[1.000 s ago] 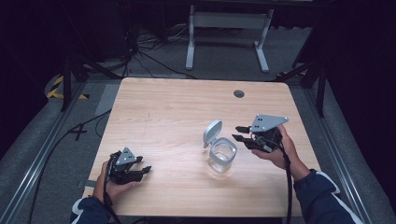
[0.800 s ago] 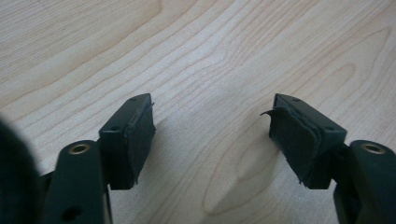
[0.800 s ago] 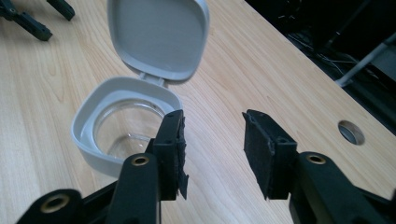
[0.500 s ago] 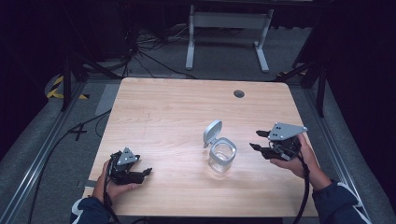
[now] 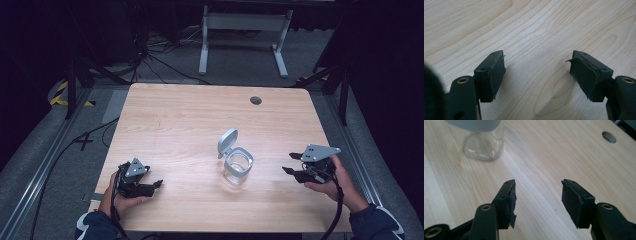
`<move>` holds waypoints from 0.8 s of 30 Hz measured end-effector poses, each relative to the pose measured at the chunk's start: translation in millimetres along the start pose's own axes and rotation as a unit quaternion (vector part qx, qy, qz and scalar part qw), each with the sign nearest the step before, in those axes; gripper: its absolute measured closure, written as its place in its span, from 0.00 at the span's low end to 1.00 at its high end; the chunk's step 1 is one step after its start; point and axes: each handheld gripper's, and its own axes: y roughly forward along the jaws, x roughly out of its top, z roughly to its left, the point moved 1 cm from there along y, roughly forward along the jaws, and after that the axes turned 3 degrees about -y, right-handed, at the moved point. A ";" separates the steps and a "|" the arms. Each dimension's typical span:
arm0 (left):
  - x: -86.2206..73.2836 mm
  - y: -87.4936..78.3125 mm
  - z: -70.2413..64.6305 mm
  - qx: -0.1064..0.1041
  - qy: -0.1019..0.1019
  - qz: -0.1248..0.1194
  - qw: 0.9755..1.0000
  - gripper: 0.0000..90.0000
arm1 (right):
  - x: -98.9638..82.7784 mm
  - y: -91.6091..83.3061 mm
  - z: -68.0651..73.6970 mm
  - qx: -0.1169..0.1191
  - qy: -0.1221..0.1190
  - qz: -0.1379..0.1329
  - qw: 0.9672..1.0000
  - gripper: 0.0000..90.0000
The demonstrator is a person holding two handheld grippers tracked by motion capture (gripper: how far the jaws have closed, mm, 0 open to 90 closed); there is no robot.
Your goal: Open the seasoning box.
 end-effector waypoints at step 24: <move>0.0 -0.1 0.2 0.000 0.001 0.000 1.000 0.31 | -96.3 0.9 5.7 -0.001 0.078 0.017 0.997 0.39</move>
